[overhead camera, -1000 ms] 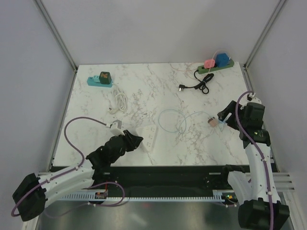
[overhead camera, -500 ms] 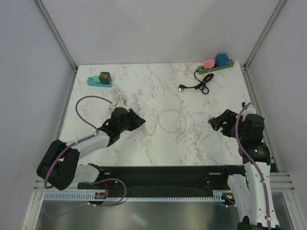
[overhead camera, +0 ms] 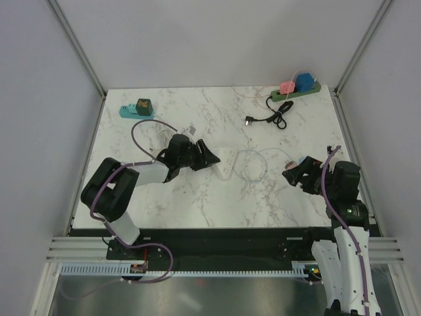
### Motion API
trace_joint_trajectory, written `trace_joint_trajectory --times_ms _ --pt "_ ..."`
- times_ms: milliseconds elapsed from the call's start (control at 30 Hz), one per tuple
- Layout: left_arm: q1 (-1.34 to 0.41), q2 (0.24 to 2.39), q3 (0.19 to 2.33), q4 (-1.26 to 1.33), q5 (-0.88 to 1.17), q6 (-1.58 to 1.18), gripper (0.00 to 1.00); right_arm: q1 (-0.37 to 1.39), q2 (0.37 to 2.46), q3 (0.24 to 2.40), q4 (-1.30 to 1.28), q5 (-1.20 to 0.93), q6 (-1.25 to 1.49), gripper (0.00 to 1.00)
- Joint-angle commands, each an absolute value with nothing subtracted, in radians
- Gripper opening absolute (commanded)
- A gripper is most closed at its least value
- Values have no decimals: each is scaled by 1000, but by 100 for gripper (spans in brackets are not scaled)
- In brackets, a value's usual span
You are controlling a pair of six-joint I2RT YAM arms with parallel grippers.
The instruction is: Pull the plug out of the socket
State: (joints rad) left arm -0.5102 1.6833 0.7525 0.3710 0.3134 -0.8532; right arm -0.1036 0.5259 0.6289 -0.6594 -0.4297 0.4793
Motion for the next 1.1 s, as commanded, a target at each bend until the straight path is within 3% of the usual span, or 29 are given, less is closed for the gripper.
trace_joint_trajectory --times_ms 0,133,267,400,500,733,967,1067 --pt "-526 1652 767 325 319 -803 67 -101 532 620 -644 -454 477 81" --pt "-528 1631 796 249 325 -735 87 -101 531 620 -653 -460 476 82" --pt "-525 1576 851 92 269 -687 94 -101 537 624 -661 -463 472 82" --pt "-489 1447 903 -151 80 -595 99 -101 529 623 -660 -462 472 82" --pt "-410 1420 974 -238 46 -580 100 -101 535 623 -646 -463 476 82" --pt "-285 1613 1269 -402 -114 -512 99 -101 552 626 -638 -479 465 82" --pt "-253 1850 1502 -492 -281 -376 83 -101 566 629 -646 -529 443 82" --pt "-253 1928 1565 -529 -296 -368 83 -101 554 630 -655 -520 443 82"
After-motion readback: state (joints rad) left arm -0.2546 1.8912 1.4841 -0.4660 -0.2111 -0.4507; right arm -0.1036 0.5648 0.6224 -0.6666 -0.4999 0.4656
